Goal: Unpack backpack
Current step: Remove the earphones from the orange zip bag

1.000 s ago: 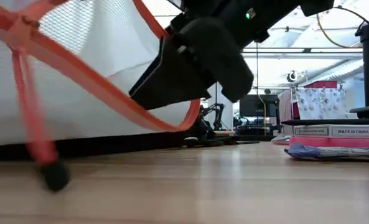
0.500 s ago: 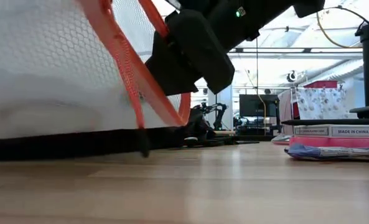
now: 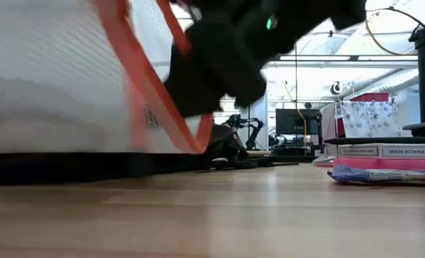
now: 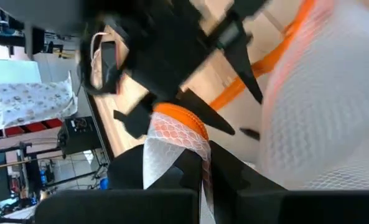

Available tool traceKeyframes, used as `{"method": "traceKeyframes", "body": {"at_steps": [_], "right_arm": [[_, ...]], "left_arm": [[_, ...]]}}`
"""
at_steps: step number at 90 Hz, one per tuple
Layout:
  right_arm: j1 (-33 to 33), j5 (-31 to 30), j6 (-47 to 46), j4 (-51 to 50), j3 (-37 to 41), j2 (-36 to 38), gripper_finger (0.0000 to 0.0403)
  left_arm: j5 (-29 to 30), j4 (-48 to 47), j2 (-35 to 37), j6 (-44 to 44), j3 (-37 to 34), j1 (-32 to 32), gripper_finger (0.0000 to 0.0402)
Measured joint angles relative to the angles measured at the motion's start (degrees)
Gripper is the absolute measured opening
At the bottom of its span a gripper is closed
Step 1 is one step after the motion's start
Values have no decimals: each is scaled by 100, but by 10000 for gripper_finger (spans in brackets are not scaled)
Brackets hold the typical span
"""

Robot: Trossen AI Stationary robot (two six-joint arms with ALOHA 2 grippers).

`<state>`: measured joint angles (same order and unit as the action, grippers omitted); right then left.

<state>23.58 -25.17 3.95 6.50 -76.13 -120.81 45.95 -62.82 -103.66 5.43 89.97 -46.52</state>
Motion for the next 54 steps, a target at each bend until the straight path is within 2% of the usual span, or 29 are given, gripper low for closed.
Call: {"method": "traceKeyframes", "body": {"at_steps": [11, 22, 31, 37, 54], "right_arm": [[-16, -17, 45, 48, 1, -25, 194], [-26, 17, -106, 48, 1, -25, 194], [-27, 444, -267, 25, 1, -25, 194], [-4, 641, -439, -98, 1, -25, 194], [164, 641, -503, -525, 1, 126, 194]], "left_arm": [[74, -6, 0, 4, 0, 2, 0], [427, -27, 0, 2, -1, 3, 0], [578, -27, 0, -39, -2, 10, 0], [280, -22, 0, -58, -2, 11, 0], [-772, 108, 0, -501, -24, 2, 0]]}}
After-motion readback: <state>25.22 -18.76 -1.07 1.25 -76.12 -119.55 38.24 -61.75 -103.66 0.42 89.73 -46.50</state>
